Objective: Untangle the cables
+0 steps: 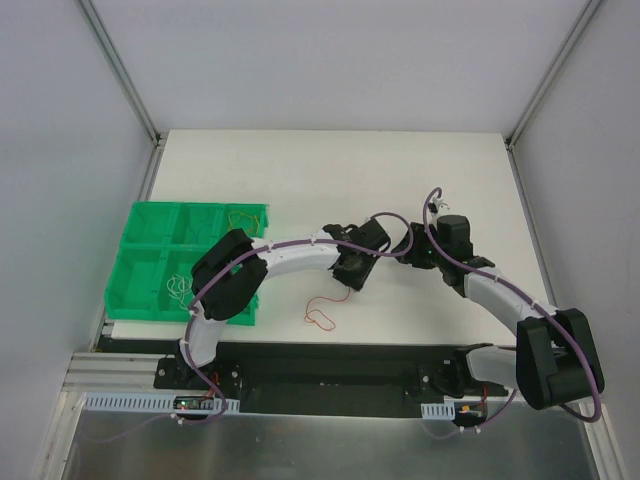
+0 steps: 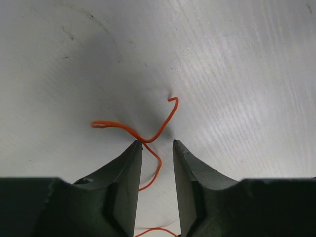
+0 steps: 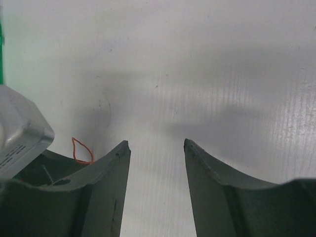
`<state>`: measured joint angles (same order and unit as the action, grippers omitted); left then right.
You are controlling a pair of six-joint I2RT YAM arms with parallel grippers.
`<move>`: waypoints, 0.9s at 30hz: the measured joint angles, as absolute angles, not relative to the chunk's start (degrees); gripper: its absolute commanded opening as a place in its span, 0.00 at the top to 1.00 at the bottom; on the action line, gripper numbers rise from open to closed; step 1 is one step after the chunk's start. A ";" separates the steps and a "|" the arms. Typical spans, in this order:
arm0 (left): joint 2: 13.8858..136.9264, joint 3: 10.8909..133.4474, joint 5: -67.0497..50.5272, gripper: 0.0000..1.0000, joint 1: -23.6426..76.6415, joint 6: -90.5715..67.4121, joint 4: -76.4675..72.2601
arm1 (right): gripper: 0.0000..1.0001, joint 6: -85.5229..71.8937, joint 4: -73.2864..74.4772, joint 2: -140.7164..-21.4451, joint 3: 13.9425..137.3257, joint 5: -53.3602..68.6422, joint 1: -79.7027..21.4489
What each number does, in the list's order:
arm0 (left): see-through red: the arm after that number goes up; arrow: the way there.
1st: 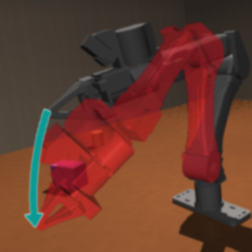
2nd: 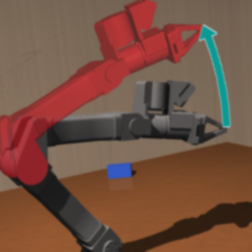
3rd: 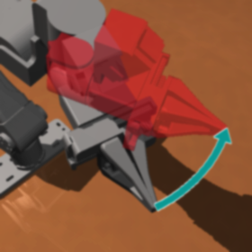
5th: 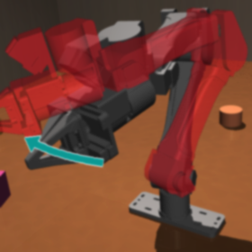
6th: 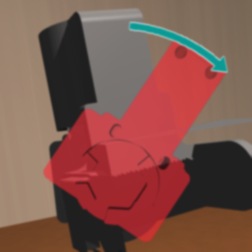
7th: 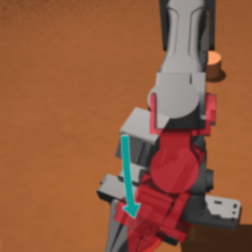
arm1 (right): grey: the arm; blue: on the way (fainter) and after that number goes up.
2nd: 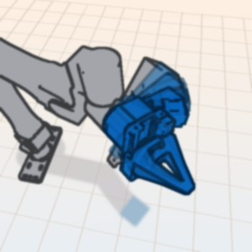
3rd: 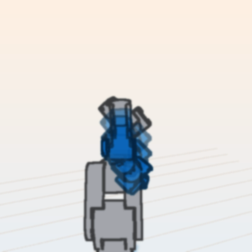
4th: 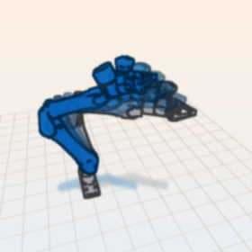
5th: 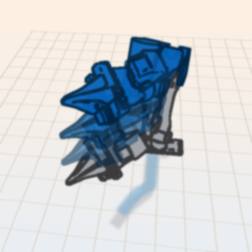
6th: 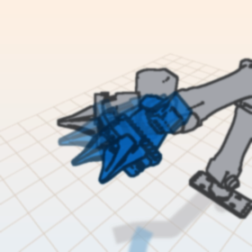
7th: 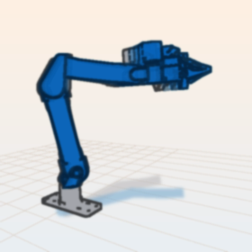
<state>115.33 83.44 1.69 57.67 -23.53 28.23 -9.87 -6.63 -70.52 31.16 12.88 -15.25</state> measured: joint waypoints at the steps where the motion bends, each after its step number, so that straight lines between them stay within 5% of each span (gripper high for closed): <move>1: 115.77 83.68 1.78 0.74 57.67 -23.62 28.38 | 0.49 -9.87 -6.61 -70.52 31.16 12.88 -15.20; 10: 116.64 83.44 3.51 0.99 57.65 -25.69 29.50 | 0.50 -9.89 -6.63 -70.22 31.14 12.88 -15.07; 19: 111.20 78.48 6.04 1.00 57.65 -25.06 30.96 | 0.50 -9.98 -6.68 -70.17 30.98 12.86 -14.70; 27: 88.47 77.78 8.67 1.00 54.78 -18.65 33.50 | 0.50 -10.04 -6.92 -70.13 30.39 12.93 -14.41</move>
